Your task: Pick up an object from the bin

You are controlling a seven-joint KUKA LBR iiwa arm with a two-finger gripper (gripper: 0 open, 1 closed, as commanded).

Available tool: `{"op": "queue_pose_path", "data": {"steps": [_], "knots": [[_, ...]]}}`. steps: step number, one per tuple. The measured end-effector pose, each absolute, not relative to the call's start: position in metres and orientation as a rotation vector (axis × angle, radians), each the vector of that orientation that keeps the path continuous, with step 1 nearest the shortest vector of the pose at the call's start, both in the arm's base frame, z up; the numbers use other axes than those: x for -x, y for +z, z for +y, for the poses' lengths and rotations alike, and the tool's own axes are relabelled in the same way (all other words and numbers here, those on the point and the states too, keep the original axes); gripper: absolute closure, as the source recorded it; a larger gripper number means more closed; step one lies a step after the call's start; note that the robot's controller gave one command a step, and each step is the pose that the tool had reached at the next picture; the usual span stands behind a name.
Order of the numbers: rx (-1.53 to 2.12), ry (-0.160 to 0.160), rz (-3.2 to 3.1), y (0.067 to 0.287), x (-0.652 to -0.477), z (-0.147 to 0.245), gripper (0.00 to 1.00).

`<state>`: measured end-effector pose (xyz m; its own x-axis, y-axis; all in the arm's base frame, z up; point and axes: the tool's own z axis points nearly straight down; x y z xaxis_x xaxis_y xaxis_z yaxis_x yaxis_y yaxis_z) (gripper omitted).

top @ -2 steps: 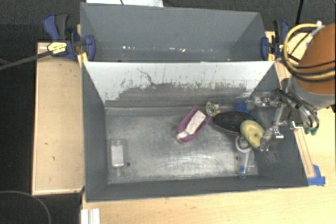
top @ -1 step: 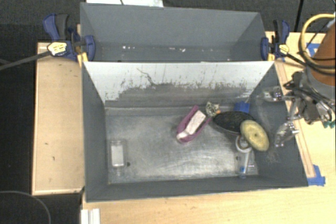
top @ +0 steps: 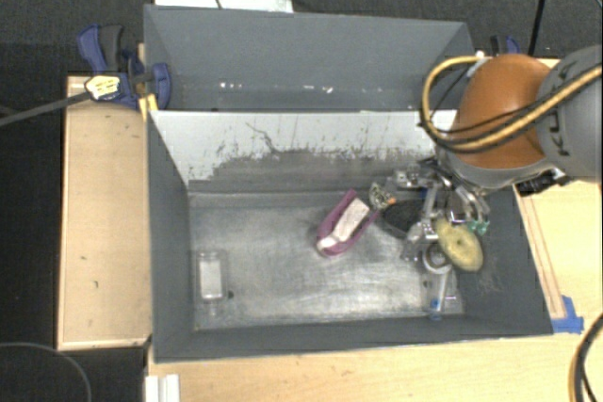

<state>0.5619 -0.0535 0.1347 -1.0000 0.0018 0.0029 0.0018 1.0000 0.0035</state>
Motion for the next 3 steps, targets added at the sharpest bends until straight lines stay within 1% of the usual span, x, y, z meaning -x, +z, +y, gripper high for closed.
{"op": "queue_pose_path", "data": {"steps": [1,2,3], "knots": [[0.124,-0.005,-3.137,0.0834,-0.5846,-0.017,0.0],[0.122,0.0,-3.14,0.0859,-0.5851,-0.0201,1.0],[0.118,0.0,-3.14,0.086,-0.5852,-0.02,0.0]]}}
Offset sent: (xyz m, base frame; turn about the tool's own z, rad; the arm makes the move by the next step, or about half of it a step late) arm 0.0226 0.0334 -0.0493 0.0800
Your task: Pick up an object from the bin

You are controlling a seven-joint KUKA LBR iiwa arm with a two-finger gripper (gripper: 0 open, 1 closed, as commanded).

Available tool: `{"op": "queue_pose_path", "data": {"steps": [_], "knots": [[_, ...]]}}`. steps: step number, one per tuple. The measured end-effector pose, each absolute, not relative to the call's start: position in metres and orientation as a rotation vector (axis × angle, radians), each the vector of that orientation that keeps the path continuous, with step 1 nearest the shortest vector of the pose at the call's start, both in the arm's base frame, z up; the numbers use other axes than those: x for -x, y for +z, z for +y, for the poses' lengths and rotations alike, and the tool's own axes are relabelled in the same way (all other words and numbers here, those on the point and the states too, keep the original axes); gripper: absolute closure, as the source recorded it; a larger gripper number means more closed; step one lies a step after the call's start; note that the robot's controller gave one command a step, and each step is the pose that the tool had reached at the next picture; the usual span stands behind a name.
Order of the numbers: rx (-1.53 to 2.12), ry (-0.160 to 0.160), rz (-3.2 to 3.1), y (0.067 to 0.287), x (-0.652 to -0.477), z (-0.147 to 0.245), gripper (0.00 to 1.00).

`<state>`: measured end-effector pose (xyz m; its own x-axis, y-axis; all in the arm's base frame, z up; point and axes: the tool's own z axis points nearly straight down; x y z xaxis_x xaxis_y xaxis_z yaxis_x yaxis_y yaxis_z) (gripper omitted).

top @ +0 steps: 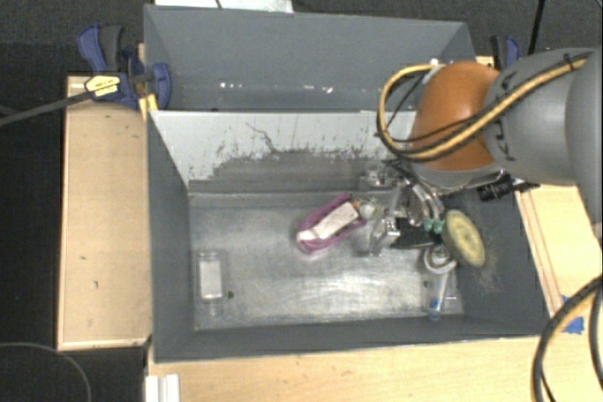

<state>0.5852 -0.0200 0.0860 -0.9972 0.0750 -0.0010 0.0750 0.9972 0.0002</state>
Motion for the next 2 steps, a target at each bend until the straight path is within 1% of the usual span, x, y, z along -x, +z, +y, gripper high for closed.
{"op": "queue_pose_path", "data": {"steps": [1,2], "knots": [[-0.208,-0.016,3.131,0.075,-0.594,0.011,0.0],[0.192,-0.001,3.132,0.072,-0.539,-0.022,0.0]]}}
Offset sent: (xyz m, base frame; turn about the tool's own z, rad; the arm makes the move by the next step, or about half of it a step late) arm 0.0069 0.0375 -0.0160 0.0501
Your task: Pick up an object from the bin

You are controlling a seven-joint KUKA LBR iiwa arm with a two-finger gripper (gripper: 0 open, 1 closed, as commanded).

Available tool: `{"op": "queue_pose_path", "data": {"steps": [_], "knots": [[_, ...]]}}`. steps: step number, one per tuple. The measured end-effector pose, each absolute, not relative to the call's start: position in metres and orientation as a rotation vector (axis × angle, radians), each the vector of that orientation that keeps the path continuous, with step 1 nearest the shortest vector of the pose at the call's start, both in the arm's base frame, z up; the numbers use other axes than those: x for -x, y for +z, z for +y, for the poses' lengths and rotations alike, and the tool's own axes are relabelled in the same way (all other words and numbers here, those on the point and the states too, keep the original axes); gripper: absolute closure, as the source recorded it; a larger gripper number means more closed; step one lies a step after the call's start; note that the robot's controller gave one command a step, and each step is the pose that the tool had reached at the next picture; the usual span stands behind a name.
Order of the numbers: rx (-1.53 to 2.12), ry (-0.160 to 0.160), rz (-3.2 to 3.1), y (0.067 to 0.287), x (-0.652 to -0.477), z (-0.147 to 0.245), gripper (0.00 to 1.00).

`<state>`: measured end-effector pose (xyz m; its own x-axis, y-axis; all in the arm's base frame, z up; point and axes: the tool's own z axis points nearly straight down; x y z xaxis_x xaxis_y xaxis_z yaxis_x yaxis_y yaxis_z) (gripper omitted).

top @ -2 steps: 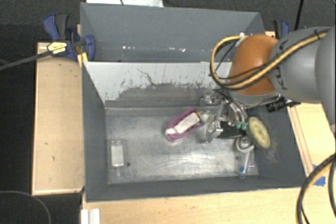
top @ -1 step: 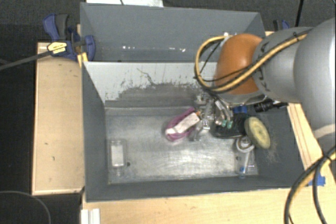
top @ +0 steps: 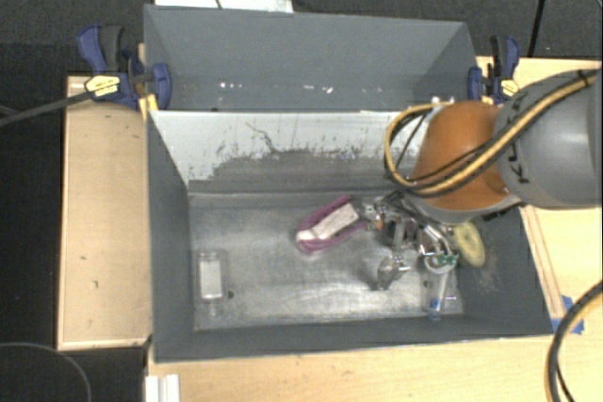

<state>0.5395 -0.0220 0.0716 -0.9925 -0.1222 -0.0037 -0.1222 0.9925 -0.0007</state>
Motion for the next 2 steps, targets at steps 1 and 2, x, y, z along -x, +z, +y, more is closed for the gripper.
{"op": "queue_pose_path", "data": {"steps": [1,2], "knots": [[0.13,-0.003,3.137,0.073,-0.596,0.019,0.0],[0.305,0.003,3.123,0.075,-0.592,0.077,0.0]]}}
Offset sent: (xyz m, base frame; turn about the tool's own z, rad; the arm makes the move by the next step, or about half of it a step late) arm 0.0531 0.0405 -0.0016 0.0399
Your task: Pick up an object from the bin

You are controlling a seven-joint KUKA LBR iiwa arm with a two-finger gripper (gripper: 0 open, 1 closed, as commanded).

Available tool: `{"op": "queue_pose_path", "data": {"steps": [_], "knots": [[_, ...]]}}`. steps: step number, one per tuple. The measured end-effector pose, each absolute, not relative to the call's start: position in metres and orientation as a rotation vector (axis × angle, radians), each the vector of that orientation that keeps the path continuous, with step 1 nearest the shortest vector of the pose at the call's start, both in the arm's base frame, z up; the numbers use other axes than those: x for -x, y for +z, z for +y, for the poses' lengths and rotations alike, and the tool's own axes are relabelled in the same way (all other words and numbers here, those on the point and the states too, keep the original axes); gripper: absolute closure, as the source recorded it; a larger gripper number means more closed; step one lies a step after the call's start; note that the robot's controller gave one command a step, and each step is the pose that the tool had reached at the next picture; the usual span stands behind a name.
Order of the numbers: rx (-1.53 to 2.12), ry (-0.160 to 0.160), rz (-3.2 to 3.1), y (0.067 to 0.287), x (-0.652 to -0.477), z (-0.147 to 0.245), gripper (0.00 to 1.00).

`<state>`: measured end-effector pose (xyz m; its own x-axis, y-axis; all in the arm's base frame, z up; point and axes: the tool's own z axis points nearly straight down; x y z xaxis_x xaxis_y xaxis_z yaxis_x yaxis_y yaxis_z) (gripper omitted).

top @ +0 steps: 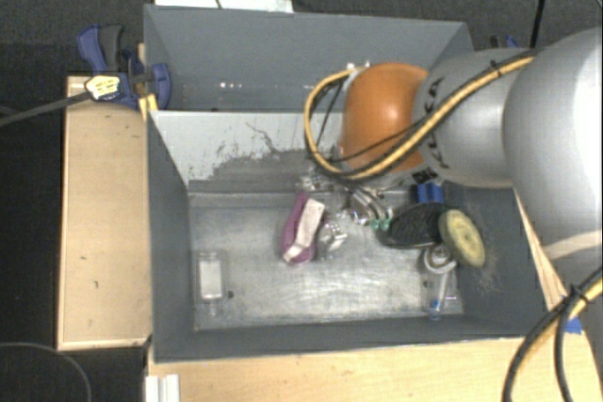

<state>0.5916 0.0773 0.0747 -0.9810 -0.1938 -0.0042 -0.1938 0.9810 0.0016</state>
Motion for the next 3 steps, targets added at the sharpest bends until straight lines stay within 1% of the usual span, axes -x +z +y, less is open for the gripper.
{"op": "queue_pose_path", "data": {"steps": [1,2,3], "knots": [[0.738,0.001,3.048,0.072,-0.544,0.096,0.0],[0.815,0.001,3.031,0.072,-0.575,0.095,0.0],[1.154,0.0,2.918,0.072,-0.543,0.11,0.0]]}}
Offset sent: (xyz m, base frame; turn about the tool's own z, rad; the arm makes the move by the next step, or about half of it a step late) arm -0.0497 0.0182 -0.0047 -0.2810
